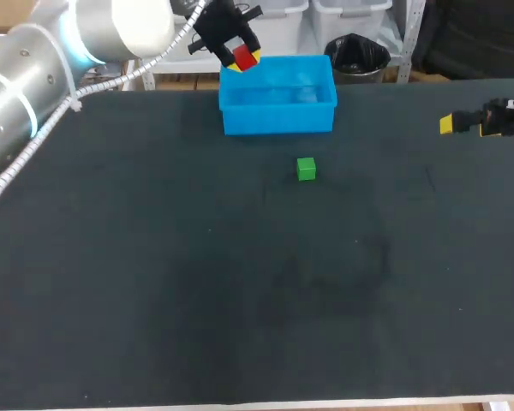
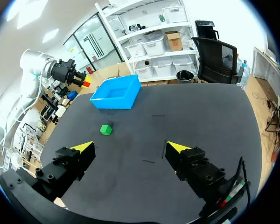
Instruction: Use the left arm to pick the red cube and place it into the blue plastic box first, then use the right arm to grasp the green cube and put it into the same blue plastic box after the first action is fully finished.
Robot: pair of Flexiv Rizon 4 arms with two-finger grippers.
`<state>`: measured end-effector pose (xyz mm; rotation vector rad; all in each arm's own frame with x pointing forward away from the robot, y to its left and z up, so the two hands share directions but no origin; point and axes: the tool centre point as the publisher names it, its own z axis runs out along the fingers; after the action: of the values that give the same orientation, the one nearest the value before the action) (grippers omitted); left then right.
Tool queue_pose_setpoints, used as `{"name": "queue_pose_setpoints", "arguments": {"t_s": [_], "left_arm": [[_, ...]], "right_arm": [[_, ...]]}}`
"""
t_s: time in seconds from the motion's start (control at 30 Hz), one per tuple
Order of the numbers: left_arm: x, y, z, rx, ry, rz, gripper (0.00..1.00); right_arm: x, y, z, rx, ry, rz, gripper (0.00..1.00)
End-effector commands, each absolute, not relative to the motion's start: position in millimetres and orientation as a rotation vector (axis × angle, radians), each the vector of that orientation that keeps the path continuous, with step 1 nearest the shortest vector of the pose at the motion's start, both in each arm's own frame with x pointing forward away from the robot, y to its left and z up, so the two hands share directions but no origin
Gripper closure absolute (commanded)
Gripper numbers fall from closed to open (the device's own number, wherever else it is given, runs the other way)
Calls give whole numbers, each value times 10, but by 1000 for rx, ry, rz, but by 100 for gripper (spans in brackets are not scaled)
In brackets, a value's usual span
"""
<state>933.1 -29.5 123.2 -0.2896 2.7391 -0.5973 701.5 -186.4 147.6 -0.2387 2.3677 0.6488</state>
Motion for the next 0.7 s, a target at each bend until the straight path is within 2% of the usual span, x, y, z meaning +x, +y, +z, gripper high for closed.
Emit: {"name": "queue_pose_setpoints", "arguments": {"t_s": [0.03, 0.53, 0.57, 0.6, 0.63, 0.67, 0.7], "left_arm": [[9615, -368, 1126, -284, 2782, -609, 100], [9885, -414, 833, -333, 2816, -584, 100], [9887, -412, 831, -341, 2817, -579, 95], [9886, -411, 831, -346, 2818, -574, 58], [9891, -401, 829, -349, 2818, -574, 8], [9896, -392, 830, -352, 2817, -574, 0], [9900, -382, 835, -357, 2816, -572, 0]], "right_arm": [[7004, -1857, 1490, -234, 2371, 641, 0], [7004, -1857, 1490, -234, 2371, 641, 0], [7004, -1857, 1490, -234, 2371, 641, 0], [7004, -1857, 1490, -234, 2371, 641, 0], [7004, -1857, 1490, -234, 2371, 641, 0], [7004, -1857, 1490, -234, 2371, 641, 0], [7004, -1857, 1490, -234, 2371, 641, 0]]}}
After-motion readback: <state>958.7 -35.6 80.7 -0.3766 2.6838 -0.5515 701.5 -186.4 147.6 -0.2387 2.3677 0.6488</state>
